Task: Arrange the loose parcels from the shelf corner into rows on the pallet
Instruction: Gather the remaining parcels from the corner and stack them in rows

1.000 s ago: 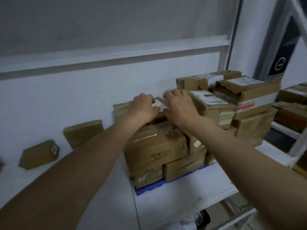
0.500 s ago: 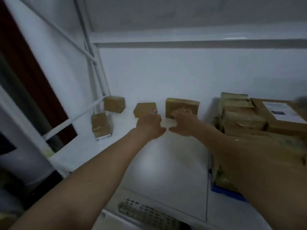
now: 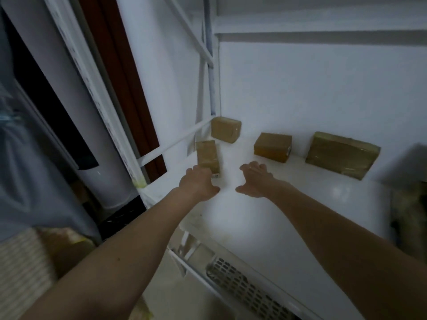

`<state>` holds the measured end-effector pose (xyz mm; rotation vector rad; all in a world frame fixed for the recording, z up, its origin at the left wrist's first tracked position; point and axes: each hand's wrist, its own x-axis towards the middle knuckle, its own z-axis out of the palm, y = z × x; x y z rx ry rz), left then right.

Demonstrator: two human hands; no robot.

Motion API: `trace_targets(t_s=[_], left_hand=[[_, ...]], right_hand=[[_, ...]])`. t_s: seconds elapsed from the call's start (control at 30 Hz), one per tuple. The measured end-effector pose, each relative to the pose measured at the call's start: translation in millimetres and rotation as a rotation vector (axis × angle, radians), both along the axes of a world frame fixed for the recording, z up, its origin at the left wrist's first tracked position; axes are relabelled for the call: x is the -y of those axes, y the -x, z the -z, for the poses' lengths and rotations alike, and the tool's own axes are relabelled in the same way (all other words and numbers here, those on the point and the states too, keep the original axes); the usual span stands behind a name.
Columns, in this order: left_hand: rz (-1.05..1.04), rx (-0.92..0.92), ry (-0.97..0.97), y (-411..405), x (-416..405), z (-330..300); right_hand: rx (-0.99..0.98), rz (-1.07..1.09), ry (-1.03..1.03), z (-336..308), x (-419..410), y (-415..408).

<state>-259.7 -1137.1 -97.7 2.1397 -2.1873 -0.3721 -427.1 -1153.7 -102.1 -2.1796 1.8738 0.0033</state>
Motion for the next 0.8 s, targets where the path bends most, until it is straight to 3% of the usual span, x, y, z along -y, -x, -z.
trace_targets(t_s=[0.33, 0.8], left_hand=[[-0.038, -0.054, -0.096, -118, 41, 23], [-0.117, -0.188, -0.198, -154, 99, 64]], right_hand=[[0.164, 0.136, 0.08, 24, 37, -108], [0.152, 0.332, 0.236, 61, 123, -145]])
